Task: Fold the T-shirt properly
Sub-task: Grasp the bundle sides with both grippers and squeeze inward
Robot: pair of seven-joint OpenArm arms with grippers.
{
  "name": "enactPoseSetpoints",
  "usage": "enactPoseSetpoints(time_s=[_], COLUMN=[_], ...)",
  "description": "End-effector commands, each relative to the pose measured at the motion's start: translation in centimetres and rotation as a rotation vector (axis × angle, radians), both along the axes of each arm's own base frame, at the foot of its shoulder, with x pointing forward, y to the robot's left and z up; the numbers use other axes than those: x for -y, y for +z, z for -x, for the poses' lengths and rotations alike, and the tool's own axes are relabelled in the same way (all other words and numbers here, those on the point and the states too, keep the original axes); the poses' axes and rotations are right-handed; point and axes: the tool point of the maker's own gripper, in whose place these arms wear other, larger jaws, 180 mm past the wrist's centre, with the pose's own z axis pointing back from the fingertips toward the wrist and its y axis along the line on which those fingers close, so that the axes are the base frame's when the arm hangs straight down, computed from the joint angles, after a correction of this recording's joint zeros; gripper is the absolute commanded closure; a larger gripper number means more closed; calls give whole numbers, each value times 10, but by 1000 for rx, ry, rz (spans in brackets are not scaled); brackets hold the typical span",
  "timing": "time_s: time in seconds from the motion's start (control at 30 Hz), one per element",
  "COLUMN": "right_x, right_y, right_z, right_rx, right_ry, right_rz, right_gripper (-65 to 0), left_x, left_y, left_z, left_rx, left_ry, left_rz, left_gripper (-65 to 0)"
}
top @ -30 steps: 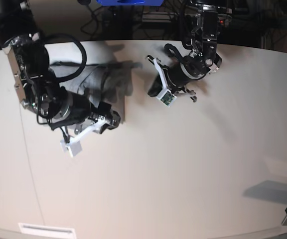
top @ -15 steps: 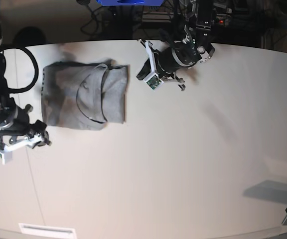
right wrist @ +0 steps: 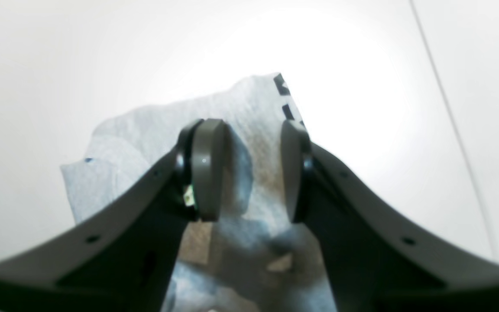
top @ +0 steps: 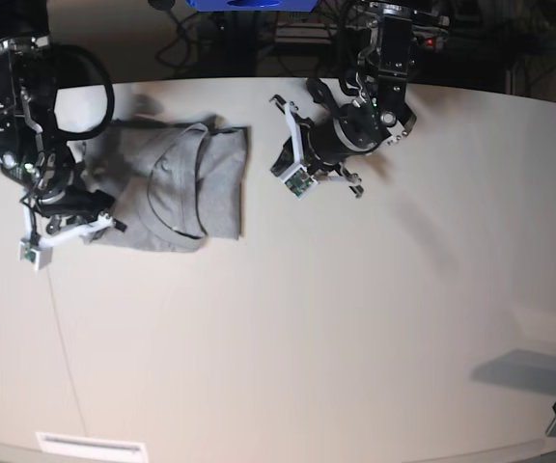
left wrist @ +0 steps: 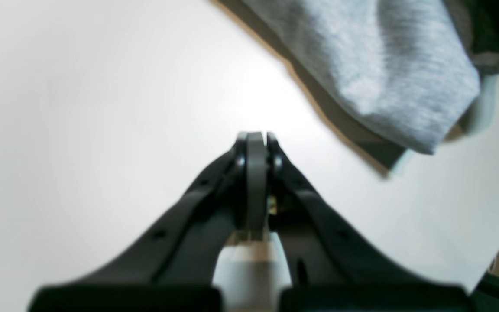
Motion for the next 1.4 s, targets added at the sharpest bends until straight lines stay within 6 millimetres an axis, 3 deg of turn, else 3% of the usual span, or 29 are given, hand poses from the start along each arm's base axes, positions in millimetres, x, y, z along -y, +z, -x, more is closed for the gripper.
enactPoseSetpoints(time_s=[0.0,0.27,0.5,0.8,0.97,1.07,1.23,1.37], right_x=[2,-10,-29,-42,-63,-64,-66,-32], right_y=[11,5,0,-9,-9,1,15,29], right_z=[-7,-2,4,15,22,10,-3,-16], right_rx=[44,28,-12,-47,-56,-21,-18,-4], right_ry=[4,4,24,25,92,99,118,-24], right_rz=[11,-23,-105,-148,-157,-154,-165,-193], right_gripper=[-216,-209,-86,-78,-73,0,-1,-1], left_x=[-11,11,24,25,26,26,23,21], left_y=[-7,-30,-28,-38,-38,-38,-40,-41], left_z=[-3,-17,-25,-34,-33,-32,-31,-31], left_rx=[-20,-95,-94,-125,-127,-129,-131,-131], left_ry=[9,16,11,10,11,11,10,11], left_rz=[-71,-29,-3,-5,1,1,-10,-14], left_gripper=[0,0,0,0,0,0,0,0])
